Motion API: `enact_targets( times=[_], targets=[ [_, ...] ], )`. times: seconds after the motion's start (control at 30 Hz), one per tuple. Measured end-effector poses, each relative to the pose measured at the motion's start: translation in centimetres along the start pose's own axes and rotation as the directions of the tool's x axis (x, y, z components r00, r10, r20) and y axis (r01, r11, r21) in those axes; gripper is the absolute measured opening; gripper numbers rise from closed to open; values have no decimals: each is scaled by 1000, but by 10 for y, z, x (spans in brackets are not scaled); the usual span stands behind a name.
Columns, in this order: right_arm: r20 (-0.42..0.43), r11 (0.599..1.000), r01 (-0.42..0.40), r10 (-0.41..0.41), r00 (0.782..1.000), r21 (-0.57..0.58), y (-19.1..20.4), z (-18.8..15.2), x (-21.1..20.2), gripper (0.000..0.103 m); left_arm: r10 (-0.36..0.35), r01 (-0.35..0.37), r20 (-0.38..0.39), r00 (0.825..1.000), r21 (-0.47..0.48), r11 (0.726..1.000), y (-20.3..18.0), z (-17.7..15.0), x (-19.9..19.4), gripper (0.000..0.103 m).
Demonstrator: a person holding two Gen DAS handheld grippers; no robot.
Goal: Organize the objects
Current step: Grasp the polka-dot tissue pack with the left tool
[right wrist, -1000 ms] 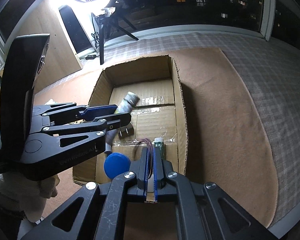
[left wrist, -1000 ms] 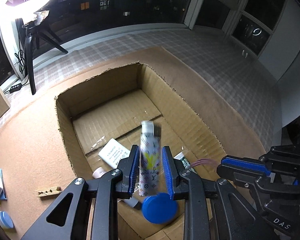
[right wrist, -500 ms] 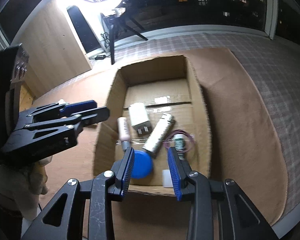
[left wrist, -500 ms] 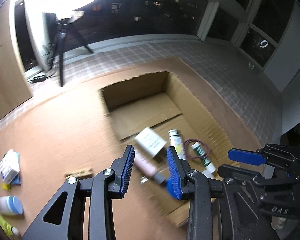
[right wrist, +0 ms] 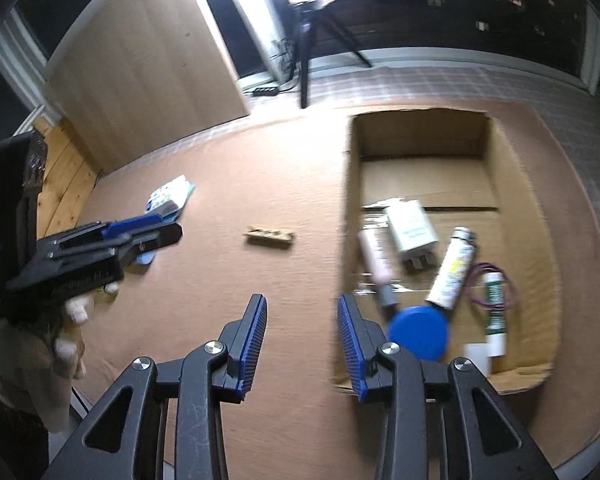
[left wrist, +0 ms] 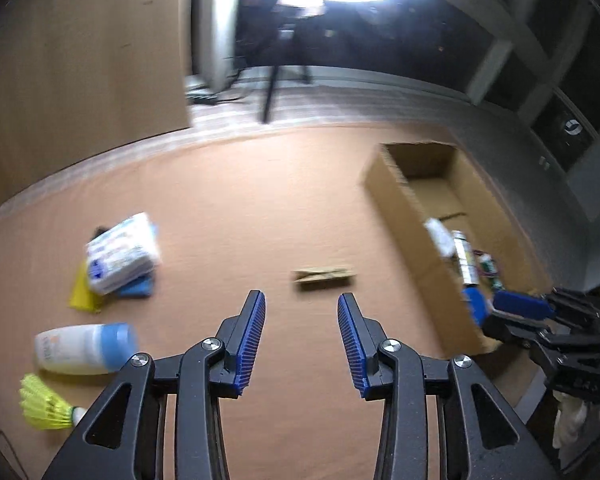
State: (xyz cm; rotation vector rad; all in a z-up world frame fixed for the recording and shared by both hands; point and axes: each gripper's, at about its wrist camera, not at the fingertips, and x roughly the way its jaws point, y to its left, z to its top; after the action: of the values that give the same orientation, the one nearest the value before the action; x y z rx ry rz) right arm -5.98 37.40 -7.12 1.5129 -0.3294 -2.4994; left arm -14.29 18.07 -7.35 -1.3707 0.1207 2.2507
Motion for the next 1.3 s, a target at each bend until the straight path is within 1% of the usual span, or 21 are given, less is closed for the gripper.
enact_targets(
  times=[0.17,0.37,0.53,0.67,0.8,0.87,0.97,1.03,1.1,1.3],
  targets=[
    [-26,1000,5,-6,1000,-28,25,-5,14,34,40,-40,4,999,-58,998,58,7,-6,41],
    [-36,1000,7,-8,999,-28,40,-8,20,34,68,-68,-11,998,-106,992,107,23,1,41],
    [-39,999,22,-24,999,-34,46,-9,24,34,77,-81,-37,996,-122,989,134,41,16,41],
    [-47,999,28,-29,998,-38,50,-10,27,34,40,-50,-59,997,-183,982,156,55,34,41],
    [-54,999,33,-35,998,-42,54,-12,28,34,30,-46,-72,997,-226,973,175,65,51,41],
    [-56,999,36,-38,998,-37,53,-12,27,34,-7,-15,-79,997,-279,960,189,67,61,41],
    [-57,999,39,-40,998,-28,52,-13,26,34,-40,12,-78,996,-339,941,206,67,72,41],
    [-62,999,41,-42,997,-25,51,-14,26,34,-59,24,-85,995,-361,932,212,65,79,41],
    [-68,999,43,-45,997,-27,49,-15,27,34,-63,23,-101,993,-357,934,211,64,85,41],
    [-70,999,32,-33,997,-19,46,-14,27,34,-106,69,-124,987,-274,959,180,55,88,40]
  ],
)
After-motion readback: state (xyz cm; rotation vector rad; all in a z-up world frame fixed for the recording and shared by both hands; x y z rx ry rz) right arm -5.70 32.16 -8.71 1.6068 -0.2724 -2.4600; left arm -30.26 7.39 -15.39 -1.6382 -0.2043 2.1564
